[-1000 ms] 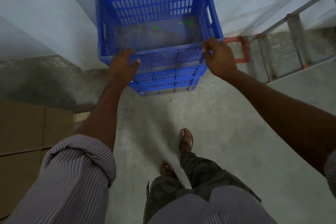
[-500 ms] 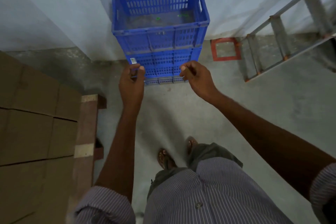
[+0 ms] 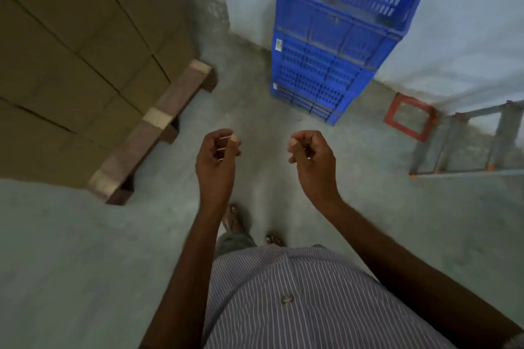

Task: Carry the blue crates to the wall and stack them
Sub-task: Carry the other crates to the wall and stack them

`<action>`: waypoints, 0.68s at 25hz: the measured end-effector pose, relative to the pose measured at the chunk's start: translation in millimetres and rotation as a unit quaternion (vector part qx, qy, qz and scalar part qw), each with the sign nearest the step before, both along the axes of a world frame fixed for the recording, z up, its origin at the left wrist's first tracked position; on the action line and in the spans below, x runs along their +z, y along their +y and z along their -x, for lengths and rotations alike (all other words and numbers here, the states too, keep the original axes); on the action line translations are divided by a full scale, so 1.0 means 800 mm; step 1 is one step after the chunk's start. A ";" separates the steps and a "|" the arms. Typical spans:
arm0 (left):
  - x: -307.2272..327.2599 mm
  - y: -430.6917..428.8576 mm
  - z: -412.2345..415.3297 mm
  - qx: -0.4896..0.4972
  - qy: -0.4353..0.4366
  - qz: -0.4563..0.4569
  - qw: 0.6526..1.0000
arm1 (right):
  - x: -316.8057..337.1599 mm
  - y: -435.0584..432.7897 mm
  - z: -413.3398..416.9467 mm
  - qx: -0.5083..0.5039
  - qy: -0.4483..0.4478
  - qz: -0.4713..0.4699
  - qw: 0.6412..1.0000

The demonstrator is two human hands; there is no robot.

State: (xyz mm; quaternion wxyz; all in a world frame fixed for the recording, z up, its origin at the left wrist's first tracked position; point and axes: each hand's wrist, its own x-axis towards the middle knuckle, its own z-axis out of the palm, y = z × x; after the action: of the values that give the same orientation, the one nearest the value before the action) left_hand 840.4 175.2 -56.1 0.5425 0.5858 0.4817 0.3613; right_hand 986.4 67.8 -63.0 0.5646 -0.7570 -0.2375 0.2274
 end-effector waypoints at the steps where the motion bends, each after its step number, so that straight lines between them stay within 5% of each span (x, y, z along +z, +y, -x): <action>1: 0.004 -0.019 0.022 0.021 0.002 0.000 1.000 | 0.001 -0.012 0.018 0.024 0.005 -0.002 1.000; 9: -0.003 -0.171 0.192 0.231 -0.016 0.012 0.973 | 0.013 -0.076 0.164 0.237 0.013 0.024 0.971; 17: -0.003 -0.397 0.408 0.456 -0.039 0.021 0.889 | -0.002 -0.205 0.393 0.446 0.021 0.048 0.893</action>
State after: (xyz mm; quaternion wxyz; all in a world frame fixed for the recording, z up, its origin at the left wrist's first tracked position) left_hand 514.0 -142.5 -58.9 0.3485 0.2762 0.6816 0.5811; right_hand 672.0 -96.3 -64.4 0.3720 -0.5926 -0.5269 0.4825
